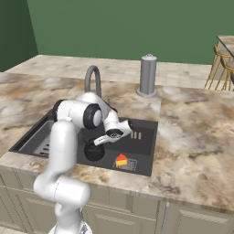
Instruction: Open the cabinet, pick the kettle from the cabinet, and place it in the sink.
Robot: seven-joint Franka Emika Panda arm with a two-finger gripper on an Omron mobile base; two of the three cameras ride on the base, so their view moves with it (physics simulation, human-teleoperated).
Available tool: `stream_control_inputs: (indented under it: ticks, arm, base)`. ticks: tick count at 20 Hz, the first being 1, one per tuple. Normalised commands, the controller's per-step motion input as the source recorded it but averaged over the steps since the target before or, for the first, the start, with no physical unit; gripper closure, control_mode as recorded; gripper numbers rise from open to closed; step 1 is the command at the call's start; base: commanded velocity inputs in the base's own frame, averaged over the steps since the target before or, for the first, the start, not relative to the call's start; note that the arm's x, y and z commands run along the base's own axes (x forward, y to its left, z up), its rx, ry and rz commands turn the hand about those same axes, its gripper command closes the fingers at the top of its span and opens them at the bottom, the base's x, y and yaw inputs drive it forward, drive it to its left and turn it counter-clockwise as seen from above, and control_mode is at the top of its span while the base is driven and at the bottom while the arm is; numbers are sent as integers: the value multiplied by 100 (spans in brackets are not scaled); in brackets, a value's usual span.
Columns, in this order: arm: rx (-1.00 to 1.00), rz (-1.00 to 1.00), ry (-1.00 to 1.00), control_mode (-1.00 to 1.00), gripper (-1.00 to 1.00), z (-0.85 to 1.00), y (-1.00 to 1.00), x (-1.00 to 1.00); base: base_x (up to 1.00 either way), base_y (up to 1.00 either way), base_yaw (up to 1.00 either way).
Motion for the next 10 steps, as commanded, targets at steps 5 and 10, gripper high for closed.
stream_control_inputs:
  ticks: [5,10]
  arm:
    - [0,3,0,-100,100,-32,9,25]
    - [-2,4,0,-100,100,-36,4,19]
  base:
    - [0,0,0]
    - [0,0,0]
